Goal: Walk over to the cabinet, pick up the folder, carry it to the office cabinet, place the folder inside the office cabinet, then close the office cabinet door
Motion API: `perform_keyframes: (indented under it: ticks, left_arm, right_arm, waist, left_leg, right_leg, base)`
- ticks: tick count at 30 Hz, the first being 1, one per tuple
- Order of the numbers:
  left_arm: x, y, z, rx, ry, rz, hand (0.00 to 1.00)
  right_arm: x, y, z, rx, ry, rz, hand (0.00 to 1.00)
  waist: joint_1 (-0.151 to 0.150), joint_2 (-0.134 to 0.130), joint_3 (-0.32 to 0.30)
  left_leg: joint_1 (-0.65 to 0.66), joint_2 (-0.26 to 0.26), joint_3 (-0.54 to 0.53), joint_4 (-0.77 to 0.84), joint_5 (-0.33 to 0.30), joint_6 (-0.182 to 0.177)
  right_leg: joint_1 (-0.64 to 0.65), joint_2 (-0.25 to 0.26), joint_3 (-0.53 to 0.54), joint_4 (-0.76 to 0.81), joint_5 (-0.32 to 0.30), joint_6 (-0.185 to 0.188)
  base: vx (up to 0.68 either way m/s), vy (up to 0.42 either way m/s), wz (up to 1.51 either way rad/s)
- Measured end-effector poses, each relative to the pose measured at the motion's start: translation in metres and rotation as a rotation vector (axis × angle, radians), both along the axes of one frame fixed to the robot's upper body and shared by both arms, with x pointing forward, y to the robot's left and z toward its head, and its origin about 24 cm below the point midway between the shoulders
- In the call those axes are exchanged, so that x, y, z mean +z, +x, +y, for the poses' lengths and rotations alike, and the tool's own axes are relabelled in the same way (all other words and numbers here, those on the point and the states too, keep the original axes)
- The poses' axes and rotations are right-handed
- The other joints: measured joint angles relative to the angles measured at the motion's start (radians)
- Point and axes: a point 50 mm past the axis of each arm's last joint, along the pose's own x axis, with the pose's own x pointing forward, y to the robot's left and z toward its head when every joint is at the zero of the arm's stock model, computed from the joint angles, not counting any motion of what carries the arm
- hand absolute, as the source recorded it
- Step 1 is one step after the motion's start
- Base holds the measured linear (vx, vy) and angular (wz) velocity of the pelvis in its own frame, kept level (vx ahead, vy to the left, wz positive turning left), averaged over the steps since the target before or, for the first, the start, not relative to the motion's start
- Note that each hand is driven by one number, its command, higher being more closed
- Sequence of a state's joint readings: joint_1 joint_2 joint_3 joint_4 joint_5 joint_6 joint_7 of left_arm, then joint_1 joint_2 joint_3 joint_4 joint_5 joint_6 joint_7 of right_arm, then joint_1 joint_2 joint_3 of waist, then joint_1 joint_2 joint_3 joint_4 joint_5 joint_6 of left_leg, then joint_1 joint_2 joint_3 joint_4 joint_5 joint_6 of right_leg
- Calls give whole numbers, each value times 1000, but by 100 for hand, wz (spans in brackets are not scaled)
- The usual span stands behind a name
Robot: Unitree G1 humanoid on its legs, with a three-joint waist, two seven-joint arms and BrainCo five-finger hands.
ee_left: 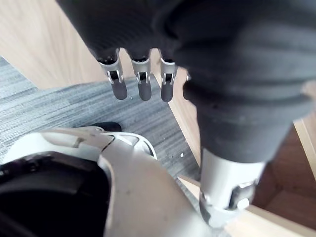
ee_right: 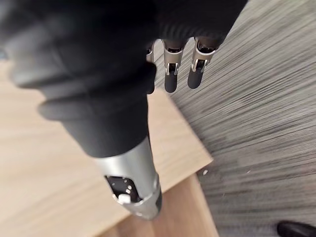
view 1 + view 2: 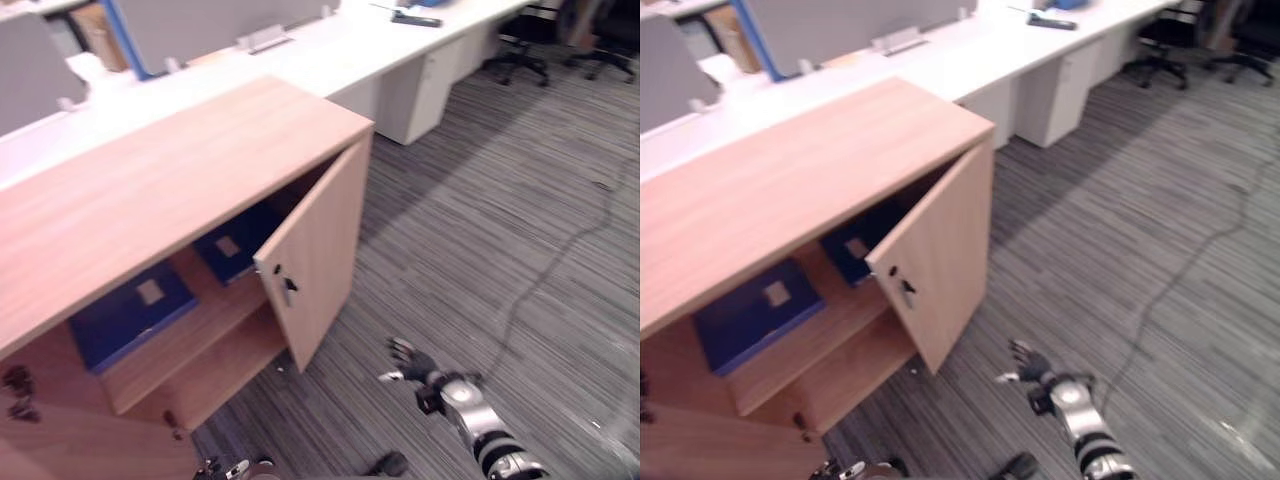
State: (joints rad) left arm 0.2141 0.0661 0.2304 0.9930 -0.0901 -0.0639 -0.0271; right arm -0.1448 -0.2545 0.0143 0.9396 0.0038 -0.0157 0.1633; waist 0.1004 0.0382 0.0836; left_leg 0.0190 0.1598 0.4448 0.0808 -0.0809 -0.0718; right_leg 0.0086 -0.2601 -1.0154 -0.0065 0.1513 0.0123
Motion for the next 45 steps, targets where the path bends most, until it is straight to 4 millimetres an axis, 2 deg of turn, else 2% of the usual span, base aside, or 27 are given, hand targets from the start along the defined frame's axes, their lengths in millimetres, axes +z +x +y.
perform_keyframes:
  ticks: [1,3,4,5,6,7,8,9,10,11,12,14,16,17,19,22,25,30,35,37,38,39,40,42,43,44,45]
  left_arm:
    - [-2,-3,-3,-4,-8,19,0]
    - [-2,-1,-3,-19,-6,26,0]
    - [-1,0,-1,-35,10,32,0]
    - [-1,0,1,-42,22,35,0]
    - [0,4,1,-56,35,27,0]
    - [2,11,1,-75,49,8,0]
    - [2,16,0,-95,55,-3,0]
    - [5,22,1,-111,69,-20,0]
    - [6,26,3,-116,79,-30,0]
    - [6,28,2,-120,82,-35,0]
    - [8,32,6,-120,95,-43,0]
    - [9,36,9,-113,107,-54,0]
    - [9,31,13,-72,111,-46,0]
    - [9,26,22,-16,123,-39,0]
    - [4,6,17,97,91,2,0]
    - [-1,-22,14,268,57,53,0]
    - [-3,-31,12,393,20,63,0]
    - [-4,-33,10,491,-18,49,0]
    - [-1,-23,13,401,11,33,0]
    - [2,-7,15,350,22,-13,0]
    - [3,-2,17,342,26,-25,0]
    - [4,2,18,318,33,-32,0]
    - [4,3,18,285,39,-30,0]
    - [4,7,15,227,46,-27,0]
    - [4,12,14,205,48,-34,0]
    - [5,13,16,194,58,-36,0]
    - [6,13,21,171,76,-33,0]
  right_arm:
    - [-16,-31,-22,-134,-57,117,0]
    - [-27,-57,-35,-181,-122,222,0]
    - [-32,-73,-41,-198,-167,282,0]
    - [-33,-79,-42,-207,-183,299,0]
    - [-35,-85,-43,-242,-192,313,0]
    - [-37,-86,-38,-256,-185,310,0]
    - [-38,-86,-33,-261,-171,306,0]
    - [-41,-86,-19,-262,-133,297,0]
    - [-44,-88,-7,-278,-89,283,0]
    - [-45,-90,-3,-300,-66,278,0]
    - [-47,-96,3,-324,-38,280,0]
    - [-53,-112,14,-418,39,309,0]
    - [-55,-118,16,-463,63,319,0]
    - [-57,-126,23,-501,99,336,0]
    - [-57,-131,18,-556,106,333,0]
    - [-57,-132,18,-572,120,327,0]
    - [-59,-142,16,-590,115,342,0]
    - [-60,-152,14,-630,114,362,0]
    - [-59,-146,15,-639,107,351,0]
    - [-59,-144,15,-661,114,346,0]
    - [-59,-141,18,-662,121,341,0]
    - [-58,-137,17,-663,120,330,0]
    - [-58,-136,15,-668,112,321,0]
    - [-58,-138,13,-672,106,326,0]
    - [-57,-136,11,-686,106,317,0]
    - [-57,-136,12,-692,110,321,0]
    - [-58,-138,15,-701,120,330,0]
  waist:
    - [-9,13,-9]
    - [-26,12,-9]
    - [-37,4,-15]
    - [-40,0,-17]
    - [-49,-3,-18]
    - [-57,0,-20]
    - [-59,7,-21]
    - [-59,3,-17]
    - [-67,-4,-11]
    - [-69,-12,-10]
    - [-75,-22,-4]
    - [-99,-47,14]
    - [-106,-63,16]
    - [-106,-102,15]
    - [-101,-74,0]
    - [-94,-57,-16]
    - [-95,-55,-20]
    - [-96,-56,-32]
    - [-95,-61,-25]
    - [-104,-68,-7]
    - [-103,-72,2]
    - [-104,-73,9]
    - [-106,-66,12]
    - [-119,-56,16]
    - [-121,-39,28]
    - [-120,-45,36]
    - [-120,-62,37]
  left_leg:
    - [1,-33,-57,-9,14,3]
    - [3,-72,-116,-9,39,11]
    - [3,-112,-164,-11,45,28]
    - [2,-131,-182,-12,47,36]
    - [2,-157,-225,-13,53,52]
    - [1,-163,-271,-13,57,67]
    - [0,-154,-289,-10,57,73]
    - [-1,-133,-324,-11,57,74]
    - [0,-124,-370,-14,57,74]
    - [1,-124,-398,-15,57,75]
    - [5,-128,-439,-19,56,75]
    - [17,-139,-534,-43,62,69]
    - [15,-142,-561,-38,57,47]
    - [20,-154,-575,-34,45,25]
    - [35,-83,-501,-48,54,-9]
    - [33,-9,-488,-81,63,-62]
    - [35,25,-501,-112,76,-87]
    - [35,30,-511,-116,81,-93]
    - [-16,-2,-503,-74,112,-83]
    - [-50,-7,-337,-38,111,-30]
    - [-64,11,-257,14,90,-11]
    - [-94,57,-106,160,28,26]
    - [-102,81,-31,273,-8,42]
    - [-104,95,42,350,-60,35]
    - [-112,86,67,325,-77,17]
    - [-117,62,52,302,-74,21]
    - [-122,5,20,241,-40,41]
  right_leg:
    - [24,-77,-57,100,-20,28]
    - [53,-167,-108,216,-43,47]
    - [68,-245,-119,295,-41,44]
    - [71,-280,-108,334,-34,34]
    - [65,-330,-41,400,-1,-12]
    - [34,-347,83,468,41,-69]
    - [6,-329,179,489,15,-41]
    - [-31,-242,363,483,-80,26]
    - [-52,-145,546,451,-167,38]
    - [-59,-96,642,428,-199,43]
    - [-63,-29,761,390,-238,70]
    - [-94,82,992,308,-271,108]
    - [-92,101,1031,254,-264,107]
    - [-94,94,1040,240,-239,112]
    - [-96,140,996,251,-263,84]
    - [-89,211,979,206,-262,65]
    - [-59,239,937,173,-257,41]
    - [-3,241,875,124,-258,39]
    - [23,200,782,132,-272,31]
    - [28,168,702,149,-280,22]
    - [25,158,684,156,-281,21]
    - [31,138,652,162,-284,20]
    - [41,116,623,173,-291,30]
    - [43,87,569,195,-303,44]
    - [44,76,529,220,-313,58]
    - [41,64,518,231,-318,65]
    - [42,40,495,222,-317,64]
  base:
    - [218,288,141]
    - [232,269,119]
    - [167,191,112]
    - [225,266,121]
    - [183,221,118]
    - [238,309,116]
    - [133,164,97]
    - [106,106,91]
    - [64,7,91]
    - [57,-48,94]
    - [51,-74,112]
    - [48,-166,131]
    - [12,-181,77]
    - [-8,-208,69]
    - [67,-285,38]
    - [115,-225,-5]
    - [154,-144,28]
    - [115,-16,37]
    - [-11,6,53]
    - [-117,58,101]
    - [-133,73,71]
    - [-101,85,69]
    - [-88,97,70]
    - [-36,210,98]
    - [-47,312,114]
    - [-43,292,115]
    - [-29,215,114]
